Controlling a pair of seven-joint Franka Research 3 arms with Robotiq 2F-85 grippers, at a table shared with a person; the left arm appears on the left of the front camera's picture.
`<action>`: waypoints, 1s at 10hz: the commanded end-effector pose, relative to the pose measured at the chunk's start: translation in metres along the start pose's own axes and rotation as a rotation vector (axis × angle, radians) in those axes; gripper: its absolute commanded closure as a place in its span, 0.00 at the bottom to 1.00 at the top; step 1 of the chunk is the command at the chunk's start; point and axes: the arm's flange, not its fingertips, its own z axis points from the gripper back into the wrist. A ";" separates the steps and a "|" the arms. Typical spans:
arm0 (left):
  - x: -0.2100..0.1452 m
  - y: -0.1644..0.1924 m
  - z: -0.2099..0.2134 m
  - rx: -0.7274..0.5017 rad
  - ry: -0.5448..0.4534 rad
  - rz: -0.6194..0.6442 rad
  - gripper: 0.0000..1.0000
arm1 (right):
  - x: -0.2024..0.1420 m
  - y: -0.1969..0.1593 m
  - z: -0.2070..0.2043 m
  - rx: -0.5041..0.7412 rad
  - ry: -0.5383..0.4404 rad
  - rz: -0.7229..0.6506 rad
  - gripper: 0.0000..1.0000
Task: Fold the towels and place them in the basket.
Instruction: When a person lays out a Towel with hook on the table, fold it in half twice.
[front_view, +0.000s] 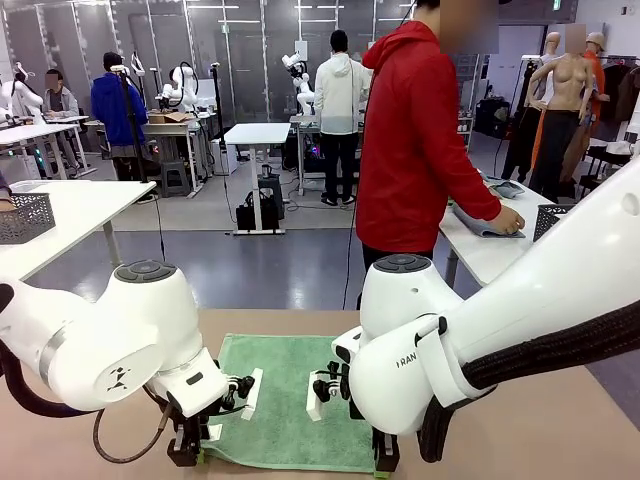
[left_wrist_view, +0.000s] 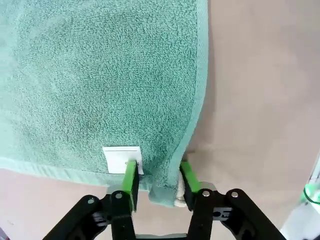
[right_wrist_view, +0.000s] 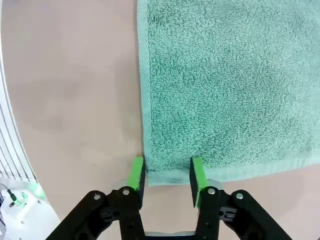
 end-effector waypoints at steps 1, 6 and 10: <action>0.000 -0.002 -0.005 0.015 0.032 0.007 0.57 | -0.002 -0.002 0.007 0.007 0.005 0.021 0.53; -0.001 0.000 -0.006 0.001 0.045 0.011 0.57 | -0.003 -0.007 0.003 0.059 0.023 0.013 0.53; -0.003 -0.001 -0.007 0.006 0.047 0.013 0.57 | -0.003 -0.012 -0.005 0.055 0.021 0.008 0.73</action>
